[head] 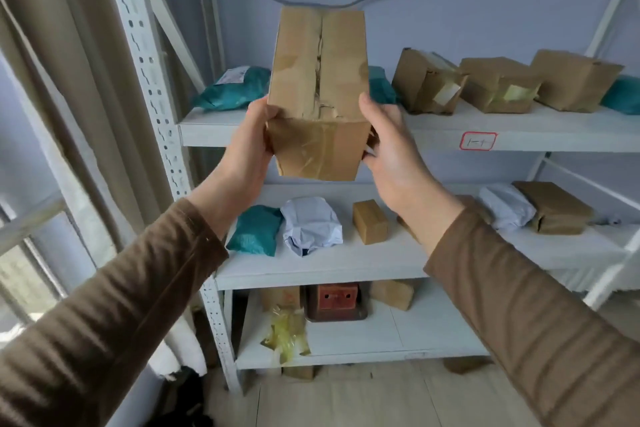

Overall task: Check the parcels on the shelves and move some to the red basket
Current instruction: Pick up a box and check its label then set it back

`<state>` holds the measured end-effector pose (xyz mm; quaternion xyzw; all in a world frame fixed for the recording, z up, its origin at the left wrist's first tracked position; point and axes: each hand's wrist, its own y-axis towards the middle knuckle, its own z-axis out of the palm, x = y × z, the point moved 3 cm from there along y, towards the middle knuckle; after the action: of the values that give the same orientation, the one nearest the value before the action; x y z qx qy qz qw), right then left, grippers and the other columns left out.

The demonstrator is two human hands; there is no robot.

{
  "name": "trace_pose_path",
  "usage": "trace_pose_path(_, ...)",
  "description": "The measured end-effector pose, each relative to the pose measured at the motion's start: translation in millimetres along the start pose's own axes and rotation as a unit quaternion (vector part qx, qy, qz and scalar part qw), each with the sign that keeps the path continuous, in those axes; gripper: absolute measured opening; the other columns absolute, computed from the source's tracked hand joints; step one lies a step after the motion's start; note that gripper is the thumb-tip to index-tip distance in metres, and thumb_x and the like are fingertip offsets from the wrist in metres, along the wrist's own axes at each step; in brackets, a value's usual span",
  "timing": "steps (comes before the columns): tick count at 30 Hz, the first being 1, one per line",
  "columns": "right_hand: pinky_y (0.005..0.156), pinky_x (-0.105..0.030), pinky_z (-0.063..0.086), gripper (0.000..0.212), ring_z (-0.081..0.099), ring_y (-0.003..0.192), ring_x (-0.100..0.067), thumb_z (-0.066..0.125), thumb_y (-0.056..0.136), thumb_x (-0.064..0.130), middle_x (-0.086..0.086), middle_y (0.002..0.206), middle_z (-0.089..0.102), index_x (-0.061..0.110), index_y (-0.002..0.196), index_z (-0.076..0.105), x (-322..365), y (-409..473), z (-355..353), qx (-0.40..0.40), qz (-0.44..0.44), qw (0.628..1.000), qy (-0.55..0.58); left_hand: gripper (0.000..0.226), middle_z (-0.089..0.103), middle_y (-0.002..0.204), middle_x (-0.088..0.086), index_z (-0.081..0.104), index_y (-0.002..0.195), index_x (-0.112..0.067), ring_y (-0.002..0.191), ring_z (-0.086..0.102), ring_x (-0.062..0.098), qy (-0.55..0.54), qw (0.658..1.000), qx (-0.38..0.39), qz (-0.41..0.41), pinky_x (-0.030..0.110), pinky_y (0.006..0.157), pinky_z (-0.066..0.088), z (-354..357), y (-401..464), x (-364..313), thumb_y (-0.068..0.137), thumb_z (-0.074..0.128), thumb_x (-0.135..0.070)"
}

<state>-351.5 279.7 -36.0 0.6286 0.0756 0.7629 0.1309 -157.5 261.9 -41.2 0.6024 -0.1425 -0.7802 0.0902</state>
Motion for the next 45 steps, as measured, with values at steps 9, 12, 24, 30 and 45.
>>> trace_pose_path(9, 0.105, -0.046, 0.050, 0.036, 0.068, 0.111, -0.016, 0.076, 0.088, 0.029, 0.001, 0.117, 0.073, 0.018, 0.120, 0.061, -88.3, -155.5, -69.8, -0.038, 0.086, 0.995, 0.038, 0.064, 0.059, 0.137, -0.006, 0.045, 0.146, -0.021, 0.120, 0.056, 0.012, 0.078, 0.995, 0.053, -0.042, 0.032, 0.097, 0.046, 9.1, -178.3, 76.8, 0.082, 0.044, -0.026)
trace_pose_path(12, 0.105, -0.044, 0.051, 0.043, 0.065, 0.123, -0.019, 0.072, 0.090, 0.025, 0.002, 0.128, 0.073, 0.026, 0.132, 0.061, -108.8, -174.6, -83.5, -0.009, 0.104, 0.993, 0.054, 0.060, 0.053, 0.151, -0.014, 0.044, 0.154, -0.029, 0.138, 0.049, 0.005, 0.090, 0.991, 0.058, -0.077, 0.036, 0.116, 0.038, 11.3, -197.9, 95.9, 0.096, 0.045, -0.040)
trace_pose_path(24, 0.076, -0.035, 0.052, 0.031, 0.066, 0.092, -0.024, 0.046, 0.097, 0.020, -0.011, 0.109, 0.068, 0.010, 0.121, 0.064, -136.2, -191.7, -122.9, -0.030, 0.195, 0.955, 0.221, 0.100, 0.043, 0.150, -0.009, 0.023, 0.156, -0.036, 0.130, 0.052, 0.010, 0.110, 0.980, 0.024, -0.161, 0.025, 0.094, 0.046, 23.1, -205.1, 121.6, 0.078, 0.083, -0.049)
trace_pose_path(30, 0.085, -0.039, 0.055, 0.050, 0.069, 0.106, -0.027, 0.049, 0.103, 0.048, -0.013, 0.122, 0.073, 0.012, 0.131, 0.069, -148.5, -180.7, -135.7, -0.074, 0.243, 0.939, 0.232, 0.080, 0.044, 0.112, -0.031, 0.027, 0.149, -0.035, 0.102, 0.050, -0.009, 0.136, 0.979, 0.022, -0.151, 0.013, 0.080, 0.047, 44.4, -193.5, 123.1, 0.089, 0.079, -0.023)
trace_pose_path(45, 0.101, -0.026, 0.051, 0.045, 0.061, 0.119, 0.000, 0.058, 0.098, 0.053, 0.014, 0.129, 0.067, 0.030, 0.137, 0.062, -101.8, -164.5, -100.5, -0.043, -0.078, 0.959, -0.270, 0.088, 0.067, 0.140, 0.007, 0.055, 0.146, -0.025, 0.129, 0.064, 0.032, -0.116, 0.940, 0.089, -0.307, 0.057, 0.105, 0.050, 40.2, -176.6, 154.7, 0.087, 0.034, -0.087)
